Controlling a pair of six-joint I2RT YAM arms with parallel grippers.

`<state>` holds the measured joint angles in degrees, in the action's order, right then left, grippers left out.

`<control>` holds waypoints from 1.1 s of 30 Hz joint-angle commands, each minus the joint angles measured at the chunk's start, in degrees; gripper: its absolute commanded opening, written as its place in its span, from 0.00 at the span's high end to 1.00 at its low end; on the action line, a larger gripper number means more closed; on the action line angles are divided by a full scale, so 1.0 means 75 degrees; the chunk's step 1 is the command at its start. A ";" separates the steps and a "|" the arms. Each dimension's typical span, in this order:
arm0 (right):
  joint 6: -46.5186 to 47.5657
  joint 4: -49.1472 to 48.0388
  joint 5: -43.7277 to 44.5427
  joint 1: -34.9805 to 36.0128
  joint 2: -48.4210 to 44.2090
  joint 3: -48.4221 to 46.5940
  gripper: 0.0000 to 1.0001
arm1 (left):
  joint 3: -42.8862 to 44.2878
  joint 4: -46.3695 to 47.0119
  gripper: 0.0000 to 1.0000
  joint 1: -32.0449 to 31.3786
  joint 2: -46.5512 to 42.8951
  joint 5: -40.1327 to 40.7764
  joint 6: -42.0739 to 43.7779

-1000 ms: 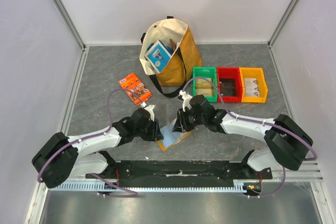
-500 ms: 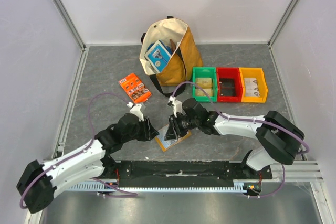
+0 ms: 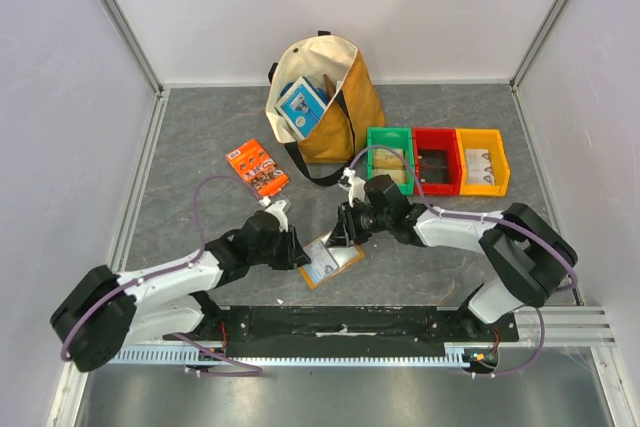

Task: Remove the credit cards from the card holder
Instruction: Remove the credit card from the card holder.

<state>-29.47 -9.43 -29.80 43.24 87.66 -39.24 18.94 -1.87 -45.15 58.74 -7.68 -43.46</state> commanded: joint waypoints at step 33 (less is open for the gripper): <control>-0.1064 -0.3210 -0.1419 -0.1125 0.1239 0.1565 1.00 | -0.0111 0.0425 0.86 -0.0039 0.0828 0.0063 -0.0205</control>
<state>-41.52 -38.17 -43.77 36.10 100.14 -27.86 18.68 2.35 -45.12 65.89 -8.91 -44.23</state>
